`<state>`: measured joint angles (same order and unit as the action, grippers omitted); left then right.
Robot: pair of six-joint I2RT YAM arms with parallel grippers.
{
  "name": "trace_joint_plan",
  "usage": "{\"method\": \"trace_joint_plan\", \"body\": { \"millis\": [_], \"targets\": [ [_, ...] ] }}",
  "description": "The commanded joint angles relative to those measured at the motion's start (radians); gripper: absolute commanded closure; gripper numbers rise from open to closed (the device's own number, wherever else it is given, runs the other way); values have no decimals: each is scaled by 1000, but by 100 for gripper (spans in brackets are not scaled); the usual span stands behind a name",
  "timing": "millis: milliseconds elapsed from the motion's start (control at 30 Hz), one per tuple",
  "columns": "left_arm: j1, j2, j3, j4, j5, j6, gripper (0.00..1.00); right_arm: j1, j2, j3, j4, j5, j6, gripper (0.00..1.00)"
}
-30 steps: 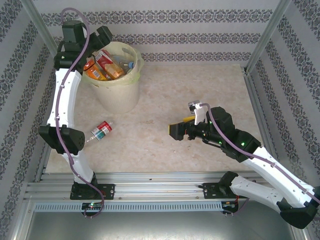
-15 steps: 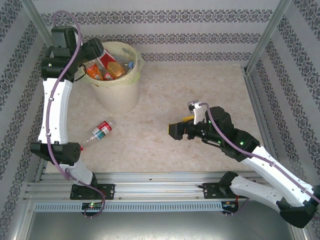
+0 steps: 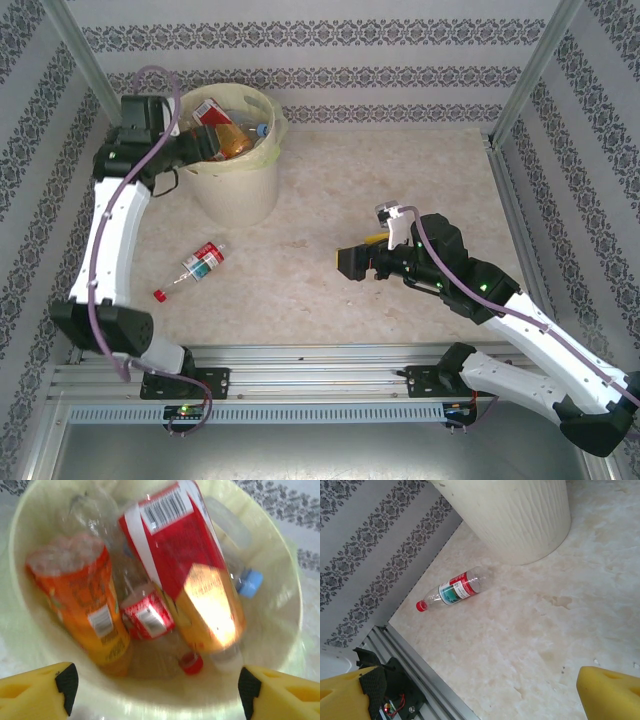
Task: Put the plastic bottles in the bin
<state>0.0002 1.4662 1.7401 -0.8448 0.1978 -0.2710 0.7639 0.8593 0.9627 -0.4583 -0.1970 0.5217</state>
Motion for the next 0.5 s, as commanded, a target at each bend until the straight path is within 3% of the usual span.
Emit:
{"method": "trace_joint_plan", "body": {
  "millis": [0,167,400,467],
  "targets": [
    [6,-143,-97,51,46,158,11,9,-6,-12,24,-22,3,2],
    [6,-268,-223,-8,38,216,1,9,6,-15,34,-37,1,2],
    [0,-361,-391,-92,-13,219,0,11,20,-16,53,-82,-2,2],
    [0,-366,-436,-114,20,244,0,10,19,-17,49,-83,-7,2]
  ]
}}
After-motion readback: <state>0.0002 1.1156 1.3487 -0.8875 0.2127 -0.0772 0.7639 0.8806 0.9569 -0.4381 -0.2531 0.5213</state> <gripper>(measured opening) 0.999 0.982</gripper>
